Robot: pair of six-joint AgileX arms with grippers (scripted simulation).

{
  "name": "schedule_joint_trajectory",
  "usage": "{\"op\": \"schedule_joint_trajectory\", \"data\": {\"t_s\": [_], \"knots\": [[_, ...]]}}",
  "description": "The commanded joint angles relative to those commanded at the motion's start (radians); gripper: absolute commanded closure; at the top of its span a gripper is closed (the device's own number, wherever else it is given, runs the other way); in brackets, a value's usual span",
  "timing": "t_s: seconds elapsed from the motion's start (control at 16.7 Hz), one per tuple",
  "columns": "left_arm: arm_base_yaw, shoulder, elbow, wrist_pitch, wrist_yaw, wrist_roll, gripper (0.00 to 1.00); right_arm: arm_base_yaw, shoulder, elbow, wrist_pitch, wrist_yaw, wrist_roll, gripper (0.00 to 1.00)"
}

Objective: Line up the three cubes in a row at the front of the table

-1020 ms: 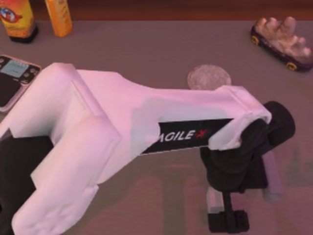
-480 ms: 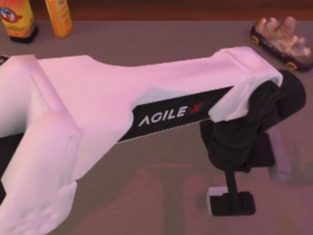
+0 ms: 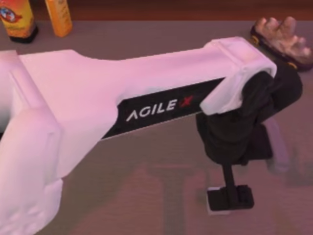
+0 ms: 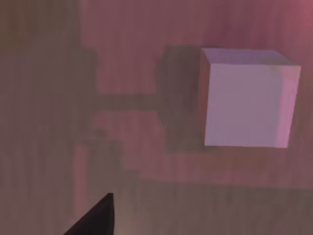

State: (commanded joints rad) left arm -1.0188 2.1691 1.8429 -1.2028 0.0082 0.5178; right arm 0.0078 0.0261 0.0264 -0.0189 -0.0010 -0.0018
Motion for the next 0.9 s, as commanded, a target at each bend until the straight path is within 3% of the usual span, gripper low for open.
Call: {"op": "schedule_joint_trajectory", "data": {"t_s": [0.36, 0.9], "knots": [[0.18, -0.338, -0.3, 0.184, -0.013, -0.09, 0.0, 0.067, 0.301, 0.28, -0.193, 0.0, -0.019, 0.0], [0.647, -1.326, -1.138, 0.68, -0.024, -0.328, 0.0, 0.22, 1.223, 0.919, -0.678, 0.004, -0.069, 0.0]]}}
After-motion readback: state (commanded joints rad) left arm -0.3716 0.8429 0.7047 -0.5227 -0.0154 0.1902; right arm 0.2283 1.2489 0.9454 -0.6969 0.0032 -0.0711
